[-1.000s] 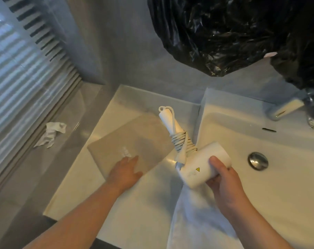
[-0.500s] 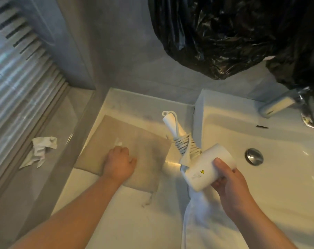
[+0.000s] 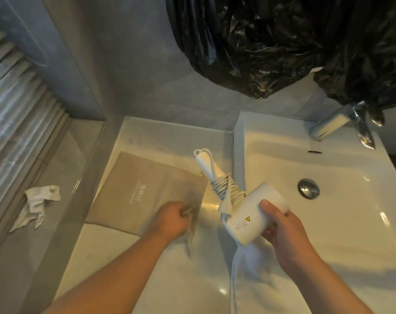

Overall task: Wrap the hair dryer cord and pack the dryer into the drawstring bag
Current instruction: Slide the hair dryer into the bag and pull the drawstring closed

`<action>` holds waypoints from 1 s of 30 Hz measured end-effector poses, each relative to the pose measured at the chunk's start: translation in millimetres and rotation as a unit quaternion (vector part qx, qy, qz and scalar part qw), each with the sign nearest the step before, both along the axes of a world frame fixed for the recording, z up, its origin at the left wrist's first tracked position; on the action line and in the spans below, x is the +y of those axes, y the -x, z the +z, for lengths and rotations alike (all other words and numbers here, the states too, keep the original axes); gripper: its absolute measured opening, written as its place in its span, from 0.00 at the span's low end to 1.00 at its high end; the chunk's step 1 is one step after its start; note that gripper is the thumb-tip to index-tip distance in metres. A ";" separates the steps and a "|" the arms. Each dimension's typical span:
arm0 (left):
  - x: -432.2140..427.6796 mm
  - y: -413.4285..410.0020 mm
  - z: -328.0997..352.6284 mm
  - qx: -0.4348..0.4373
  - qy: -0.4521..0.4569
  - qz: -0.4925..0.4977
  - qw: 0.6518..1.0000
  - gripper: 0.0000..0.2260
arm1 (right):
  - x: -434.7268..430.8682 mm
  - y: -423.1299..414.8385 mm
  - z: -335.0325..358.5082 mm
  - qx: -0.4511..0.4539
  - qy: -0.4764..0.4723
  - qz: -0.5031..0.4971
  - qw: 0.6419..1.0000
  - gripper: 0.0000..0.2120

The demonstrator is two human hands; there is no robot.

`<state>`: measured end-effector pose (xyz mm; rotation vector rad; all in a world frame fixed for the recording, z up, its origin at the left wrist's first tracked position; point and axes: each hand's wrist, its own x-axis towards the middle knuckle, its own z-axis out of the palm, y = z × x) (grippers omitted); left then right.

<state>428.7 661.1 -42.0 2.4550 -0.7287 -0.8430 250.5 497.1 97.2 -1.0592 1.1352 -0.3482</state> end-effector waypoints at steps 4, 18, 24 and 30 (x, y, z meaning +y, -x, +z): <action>18.3 -20.4 18.3 0.028 0.071 0.137 0.988 0.10 | 7.4 2.1 4.2 0.034 -0.001 0.037 0.999 0.14; 75.5 -29.7 60.1 -0.067 0.168 0.087 0.980 0.04 | 44.0 -18.5 -2.8 0.108 -0.009 0.135 0.985 0.19; 79.0 -4.8 69.8 -0.127 0.193 -0.001 0.973 0.07 | 57.7 -37.3 -16.9 0.103 -0.041 0.118 0.987 0.20; 86.5 4.6 69.8 -0.113 0.175 -0.057 0.976 0.05 | 65.8 -50.8 -25.6 0.093 -0.101 0.074 0.988 0.20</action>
